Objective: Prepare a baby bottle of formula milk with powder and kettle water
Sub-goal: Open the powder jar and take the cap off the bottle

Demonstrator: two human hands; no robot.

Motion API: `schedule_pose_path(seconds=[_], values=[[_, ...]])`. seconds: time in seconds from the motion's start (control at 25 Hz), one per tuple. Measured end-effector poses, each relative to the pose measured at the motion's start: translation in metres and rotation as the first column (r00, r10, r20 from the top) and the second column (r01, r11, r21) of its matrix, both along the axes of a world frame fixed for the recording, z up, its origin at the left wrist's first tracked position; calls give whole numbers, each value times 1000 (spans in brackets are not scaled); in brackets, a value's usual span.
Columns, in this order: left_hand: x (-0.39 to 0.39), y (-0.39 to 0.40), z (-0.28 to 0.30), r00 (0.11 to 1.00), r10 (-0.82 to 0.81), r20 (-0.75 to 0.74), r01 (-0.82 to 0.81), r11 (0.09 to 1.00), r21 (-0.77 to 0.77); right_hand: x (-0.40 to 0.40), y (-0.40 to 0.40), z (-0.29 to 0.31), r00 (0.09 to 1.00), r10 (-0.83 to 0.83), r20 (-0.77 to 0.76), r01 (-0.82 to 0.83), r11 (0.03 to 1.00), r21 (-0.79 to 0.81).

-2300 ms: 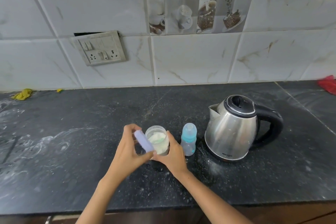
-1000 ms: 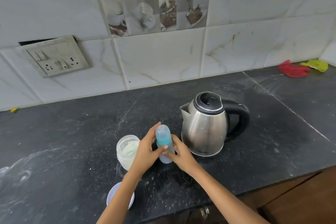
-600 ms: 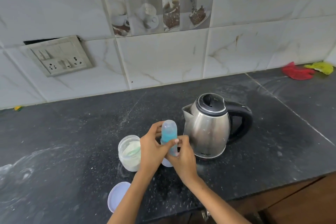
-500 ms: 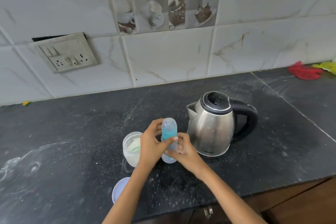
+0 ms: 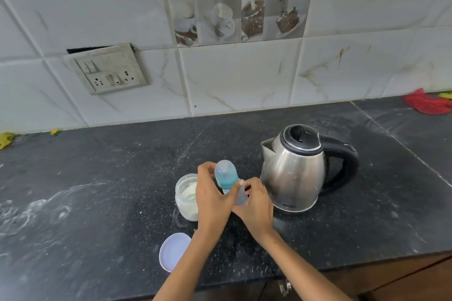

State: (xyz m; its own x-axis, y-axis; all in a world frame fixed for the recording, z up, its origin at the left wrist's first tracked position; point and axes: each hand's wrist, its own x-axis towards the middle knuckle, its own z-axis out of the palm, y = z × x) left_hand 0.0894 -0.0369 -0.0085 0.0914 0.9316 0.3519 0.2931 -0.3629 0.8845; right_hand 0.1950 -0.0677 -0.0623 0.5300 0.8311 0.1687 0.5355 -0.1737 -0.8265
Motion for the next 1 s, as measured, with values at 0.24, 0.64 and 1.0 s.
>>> schedule_pose_path(seconds=[0.24,0.64,1.0], values=[[-20,-5,2,993,-111,-39,112,993,39,1,6,-13,999,2,35,2,992,-123],[-49,-64,-85,889,-342,-303,305,938,-166,31,-67,-11,991,55,118,-55,998,-8],[-70,-58,-60,975,-65,-213,74,997,34,9,-26,31,963,250,98,-262,955,139]])
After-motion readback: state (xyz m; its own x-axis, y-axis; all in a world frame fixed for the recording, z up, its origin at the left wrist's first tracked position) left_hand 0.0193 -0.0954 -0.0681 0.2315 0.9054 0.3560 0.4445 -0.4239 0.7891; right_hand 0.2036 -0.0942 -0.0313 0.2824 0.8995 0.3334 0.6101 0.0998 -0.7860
